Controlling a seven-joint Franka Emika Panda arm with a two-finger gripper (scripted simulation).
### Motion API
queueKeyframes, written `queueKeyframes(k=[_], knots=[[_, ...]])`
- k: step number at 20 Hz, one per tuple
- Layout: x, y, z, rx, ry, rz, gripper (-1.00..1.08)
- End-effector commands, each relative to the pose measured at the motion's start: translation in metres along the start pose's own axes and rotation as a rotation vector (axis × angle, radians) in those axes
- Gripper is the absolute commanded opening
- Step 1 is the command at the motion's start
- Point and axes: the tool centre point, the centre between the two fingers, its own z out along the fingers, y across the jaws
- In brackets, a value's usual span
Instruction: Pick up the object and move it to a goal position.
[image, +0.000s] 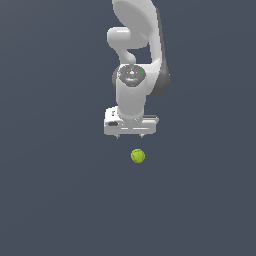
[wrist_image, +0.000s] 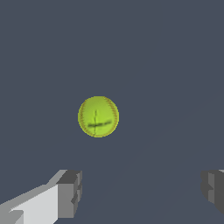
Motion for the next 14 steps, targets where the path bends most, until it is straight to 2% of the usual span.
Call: queueKeyframes(k=[1,9,14], knots=[[0.0,0.0,0.0,0.0,0.0,0.0,1.0],[0.009,-0.02,-0.005,0.024,0.027,-0.036,1.0],[0.009,-0.021,-0.005,0.025,0.028,-0.039,1.0]])
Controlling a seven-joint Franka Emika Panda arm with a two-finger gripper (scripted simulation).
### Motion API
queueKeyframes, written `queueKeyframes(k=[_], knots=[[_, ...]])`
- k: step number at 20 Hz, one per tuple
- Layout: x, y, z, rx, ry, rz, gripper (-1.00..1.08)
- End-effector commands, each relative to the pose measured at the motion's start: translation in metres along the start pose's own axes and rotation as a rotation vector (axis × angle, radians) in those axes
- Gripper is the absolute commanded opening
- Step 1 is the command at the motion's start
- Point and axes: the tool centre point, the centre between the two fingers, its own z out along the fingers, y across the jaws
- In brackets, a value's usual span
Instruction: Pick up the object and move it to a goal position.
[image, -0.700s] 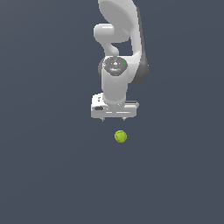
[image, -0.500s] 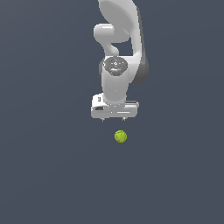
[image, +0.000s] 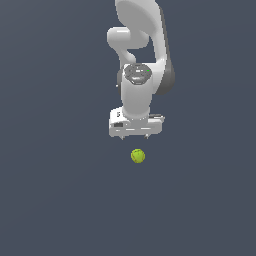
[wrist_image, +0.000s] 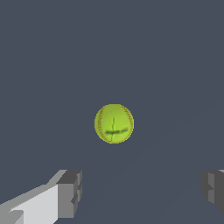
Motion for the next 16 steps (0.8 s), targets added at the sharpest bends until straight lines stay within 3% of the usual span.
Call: queueKeyframes(k=[1,16], knots=[[0.001,0.0,0.002,-0.001,0.0,-0.006,1.0],[0.022,-0.013,0.053,-0.017,0.01,-0.25,1.0]])
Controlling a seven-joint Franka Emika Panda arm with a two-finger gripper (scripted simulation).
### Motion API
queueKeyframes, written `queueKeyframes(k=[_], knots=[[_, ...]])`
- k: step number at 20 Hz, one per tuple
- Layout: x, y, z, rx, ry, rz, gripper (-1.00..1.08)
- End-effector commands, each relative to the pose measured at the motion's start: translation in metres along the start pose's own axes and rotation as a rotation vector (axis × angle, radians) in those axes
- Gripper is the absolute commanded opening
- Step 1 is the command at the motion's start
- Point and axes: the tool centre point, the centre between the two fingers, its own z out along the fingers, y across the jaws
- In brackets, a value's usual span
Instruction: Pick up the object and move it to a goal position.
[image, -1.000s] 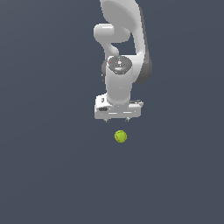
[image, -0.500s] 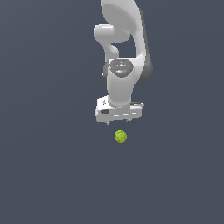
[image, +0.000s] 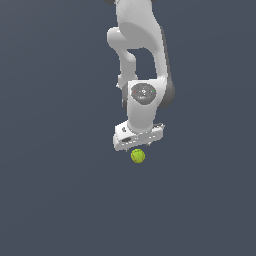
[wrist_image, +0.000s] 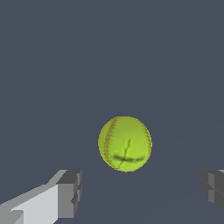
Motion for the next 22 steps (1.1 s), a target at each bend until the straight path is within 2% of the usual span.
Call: queueKeyframes(k=[1,12,22], knots=[[0.004,-0.002,0.009,-0.002,0.003,-0.042,1.0],[0.007,-0.004,0.022,-0.003,0.004,-0.083,1.0],[0.007,-0.004,0.065,-0.003,0.005,-0.088,1.0]])
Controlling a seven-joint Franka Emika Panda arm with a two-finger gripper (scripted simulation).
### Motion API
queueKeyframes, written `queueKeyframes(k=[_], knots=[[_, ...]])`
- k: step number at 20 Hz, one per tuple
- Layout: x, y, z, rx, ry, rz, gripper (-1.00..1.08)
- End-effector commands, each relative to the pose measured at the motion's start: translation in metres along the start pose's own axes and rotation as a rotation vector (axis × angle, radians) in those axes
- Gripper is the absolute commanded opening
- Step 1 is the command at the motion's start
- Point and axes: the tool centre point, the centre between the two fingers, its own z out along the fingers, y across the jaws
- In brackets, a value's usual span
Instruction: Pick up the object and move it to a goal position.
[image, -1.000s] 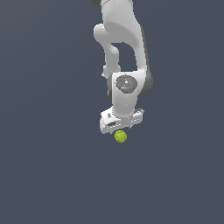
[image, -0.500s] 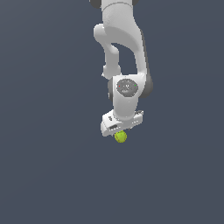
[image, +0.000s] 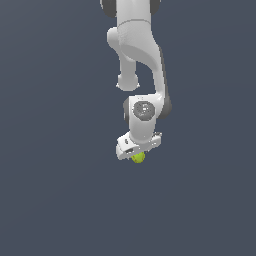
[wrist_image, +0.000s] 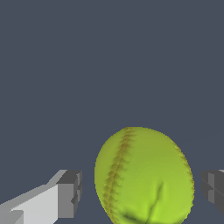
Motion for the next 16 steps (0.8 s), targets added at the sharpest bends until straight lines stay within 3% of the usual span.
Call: queueKeyframes(k=[1,4,5,16], knots=[[0.0006,0.0002,0.0074,-0.001,0.001,-0.001,1.0],[0.0015,0.0005,0.0092,-0.001,0.001,-0.001,1.0],[0.0015,0.0005,0.0092,-0.001,0.001,-0.001,-1.0],[0.001,0.0011,0.0086,-0.001,0.001,0.0,-1.0]])
